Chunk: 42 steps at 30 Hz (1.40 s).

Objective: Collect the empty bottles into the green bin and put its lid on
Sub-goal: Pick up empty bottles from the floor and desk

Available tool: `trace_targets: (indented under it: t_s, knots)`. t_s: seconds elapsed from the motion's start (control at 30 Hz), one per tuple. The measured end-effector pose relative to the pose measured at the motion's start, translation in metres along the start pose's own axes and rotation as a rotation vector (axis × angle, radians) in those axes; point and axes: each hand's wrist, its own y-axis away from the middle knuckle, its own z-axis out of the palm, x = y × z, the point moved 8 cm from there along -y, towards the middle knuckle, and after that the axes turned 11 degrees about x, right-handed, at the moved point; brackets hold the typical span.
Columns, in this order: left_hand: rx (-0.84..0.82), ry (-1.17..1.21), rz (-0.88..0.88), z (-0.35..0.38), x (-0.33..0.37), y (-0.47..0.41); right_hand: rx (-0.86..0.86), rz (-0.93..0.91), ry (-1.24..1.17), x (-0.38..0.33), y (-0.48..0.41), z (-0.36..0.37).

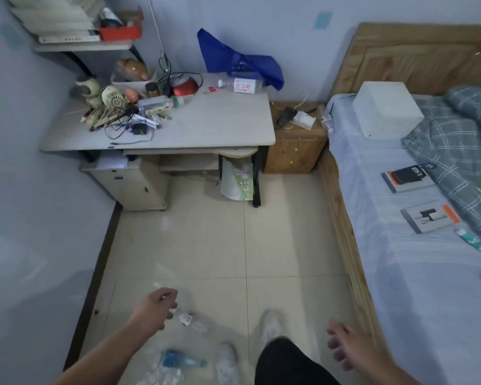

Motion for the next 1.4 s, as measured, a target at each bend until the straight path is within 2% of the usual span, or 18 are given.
trace_targets:
  t_s: [0.13,0.3,0.43,0.6,0.77,0.9,0.97,1.17,1.27,1.4]
  knots:
    - [-0.002,0.042,0.052,0.013,0.097,-0.039,0.026,-0.002,0.13,-0.017,-0.037,-0.009]
    - [-0.013,0.027,0.042,0.033,0.165,-0.072,-0.043,-0.002,0.188,-0.085,-0.109,-0.021]
    - [-0.016,-0.031,0.024,0.035,0.192,-0.09,-0.061,-0.084,0.194,-0.179,-0.162,-0.027]
    - [0.02,-0.035,-0.064,0.026,0.198,-0.115,-0.038,-0.254,0.22,-0.339,-0.217,-0.03]
    - [0.056,0.049,-0.178,0.015,0.207,-0.167,-0.001,-0.313,0.098,-0.478,-0.266,-0.021]
    - [0.076,0.06,-0.182,0.001,0.24,-0.238,0.016,-0.307,0.089,-0.548,-0.293,0.001]
    - [0.081,0.027,-0.134,-0.014,0.271,-0.28,0.02,-0.255,0.107,-0.569,-0.302,0.015]
    - [0.124,-0.282,0.193,-0.089,0.407,-0.388,0.031,-0.189,0.164,-0.634,-0.31,0.038]
    - [0.177,-0.461,0.334,-0.127,0.48,-0.436,0.036,-0.239,0.168,-0.686,-0.32,0.048]
    - [0.381,-0.609,0.515,-0.169,0.555,-0.485,0.135,-0.446,0.336,-0.774,-0.349,0.055]
